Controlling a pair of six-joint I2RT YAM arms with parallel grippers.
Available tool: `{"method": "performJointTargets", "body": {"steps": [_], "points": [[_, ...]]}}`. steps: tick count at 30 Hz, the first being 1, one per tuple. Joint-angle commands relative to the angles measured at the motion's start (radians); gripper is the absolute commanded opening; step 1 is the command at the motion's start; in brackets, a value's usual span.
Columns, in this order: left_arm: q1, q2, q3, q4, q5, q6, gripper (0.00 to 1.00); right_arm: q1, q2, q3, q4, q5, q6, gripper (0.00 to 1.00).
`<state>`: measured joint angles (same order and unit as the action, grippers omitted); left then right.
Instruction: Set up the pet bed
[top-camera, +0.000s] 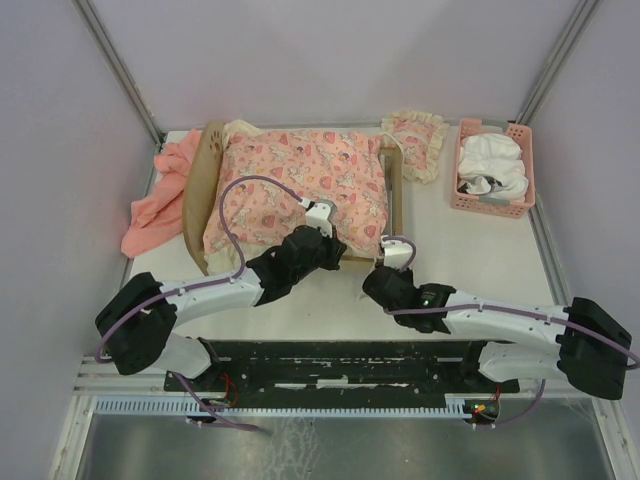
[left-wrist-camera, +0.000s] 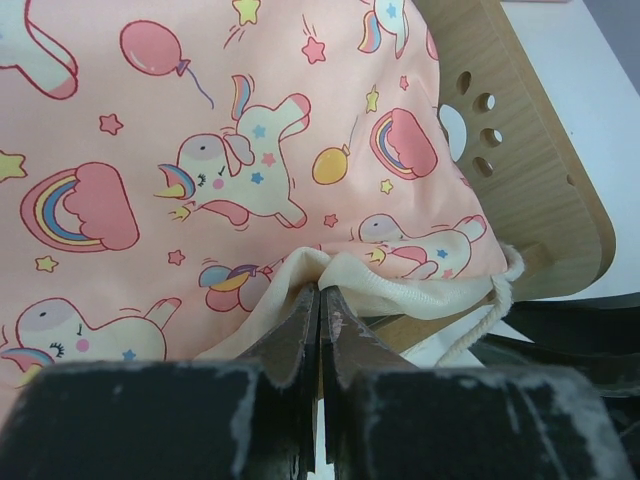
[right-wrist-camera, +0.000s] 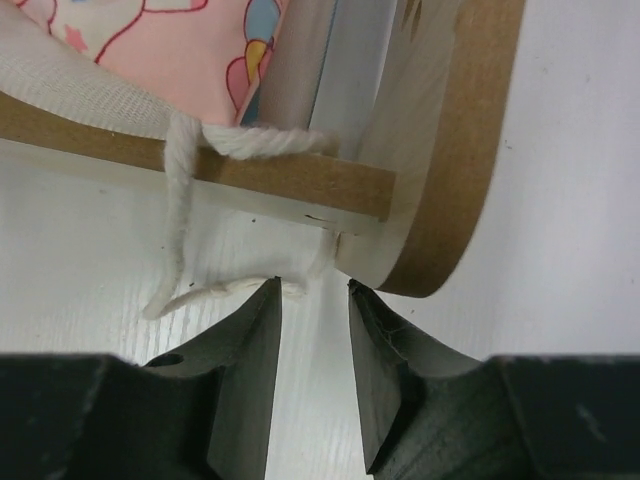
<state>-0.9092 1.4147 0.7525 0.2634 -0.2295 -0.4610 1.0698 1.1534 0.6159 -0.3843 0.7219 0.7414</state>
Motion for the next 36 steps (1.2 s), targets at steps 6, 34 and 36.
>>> {"method": "performJointTargets", "body": {"steps": [6,34,36], "points": [[0.015,0.026,0.009,0.066,0.019,-0.057,0.06,0.004,0.178,-0.031,0.253,0.197,0.042,0.40],[0.017,-0.032,0.010,0.048,0.042,-0.024,0.26,0.006,-0.085,-0.055,0.064,0.111,0.012,0.02],[0.017,-0.069,-0.004,0.044,0.073,-0.019,0.34,0.004,-0.132,-0.057,0.078,0.034,0.003,0.02]]}}
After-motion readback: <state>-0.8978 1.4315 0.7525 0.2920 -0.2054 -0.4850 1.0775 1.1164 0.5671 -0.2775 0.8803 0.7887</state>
